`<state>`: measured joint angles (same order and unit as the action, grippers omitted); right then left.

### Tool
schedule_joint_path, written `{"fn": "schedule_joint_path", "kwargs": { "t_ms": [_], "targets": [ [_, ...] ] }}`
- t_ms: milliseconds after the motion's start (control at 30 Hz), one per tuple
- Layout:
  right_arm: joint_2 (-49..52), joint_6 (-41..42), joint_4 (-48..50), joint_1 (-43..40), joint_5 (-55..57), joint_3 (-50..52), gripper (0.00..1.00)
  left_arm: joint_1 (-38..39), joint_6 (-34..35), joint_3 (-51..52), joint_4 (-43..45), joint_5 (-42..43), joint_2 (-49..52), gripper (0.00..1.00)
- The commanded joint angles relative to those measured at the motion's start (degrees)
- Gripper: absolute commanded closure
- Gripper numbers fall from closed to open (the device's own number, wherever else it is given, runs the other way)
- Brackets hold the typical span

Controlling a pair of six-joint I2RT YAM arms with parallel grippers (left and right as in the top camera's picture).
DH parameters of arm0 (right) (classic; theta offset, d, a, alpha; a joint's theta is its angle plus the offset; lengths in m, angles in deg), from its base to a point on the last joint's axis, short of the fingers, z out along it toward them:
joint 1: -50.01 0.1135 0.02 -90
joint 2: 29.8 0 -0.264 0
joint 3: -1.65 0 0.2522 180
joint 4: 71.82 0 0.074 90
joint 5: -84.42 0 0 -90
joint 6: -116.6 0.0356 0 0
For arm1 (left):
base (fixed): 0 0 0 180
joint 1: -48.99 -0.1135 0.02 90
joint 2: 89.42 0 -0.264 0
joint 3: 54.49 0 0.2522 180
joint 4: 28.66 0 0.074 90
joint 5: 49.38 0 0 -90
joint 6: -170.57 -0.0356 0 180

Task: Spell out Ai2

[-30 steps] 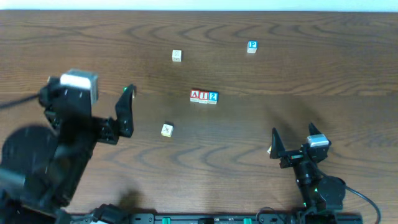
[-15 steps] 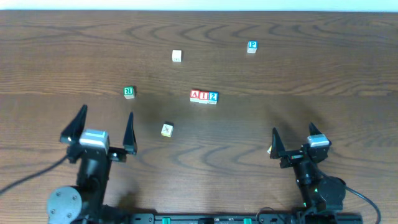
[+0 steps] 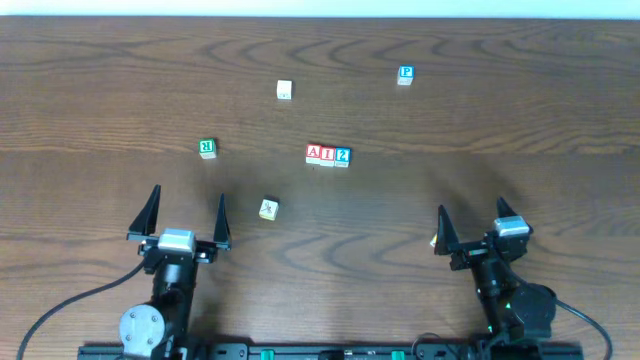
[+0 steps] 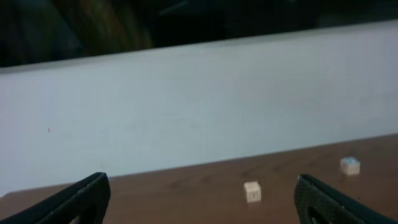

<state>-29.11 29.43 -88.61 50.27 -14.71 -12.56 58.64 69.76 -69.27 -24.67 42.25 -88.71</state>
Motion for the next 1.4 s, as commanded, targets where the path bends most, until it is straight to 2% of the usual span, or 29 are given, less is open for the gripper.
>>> {"fn": "schedule_joint_path", "kwargs": {
  "t_ms": [0, 133, 500, 1367],
  "targets": [
    [-0.3, 1.0, -0.2, 0.3, 0.1, 0.1, 0.01, -2.6, -1.4, 0.8, -0.8, 1.2, -0.5, 0.04],
    [-0.3, 1.0, -0.2, 0.3, 0.1, 0.1, 0.01, -5.8, -1.5, 0.8, -5.3, 1.2, -0.5, 0.05],
    [-0.3, 1.0, -0.2, 0.3, 0.1, 0.1, 0.01, -5.9, -1.4, 0.8, -21.6, 0.5, -0.5, 0.05],
    [-0.3, 1.0, -0.2, 0.3, 0.1, 0.1, 0.01, -5.9, -1.0, 0.8, -22.2, -0.5, -0.4, 0.05]
  ]
}}
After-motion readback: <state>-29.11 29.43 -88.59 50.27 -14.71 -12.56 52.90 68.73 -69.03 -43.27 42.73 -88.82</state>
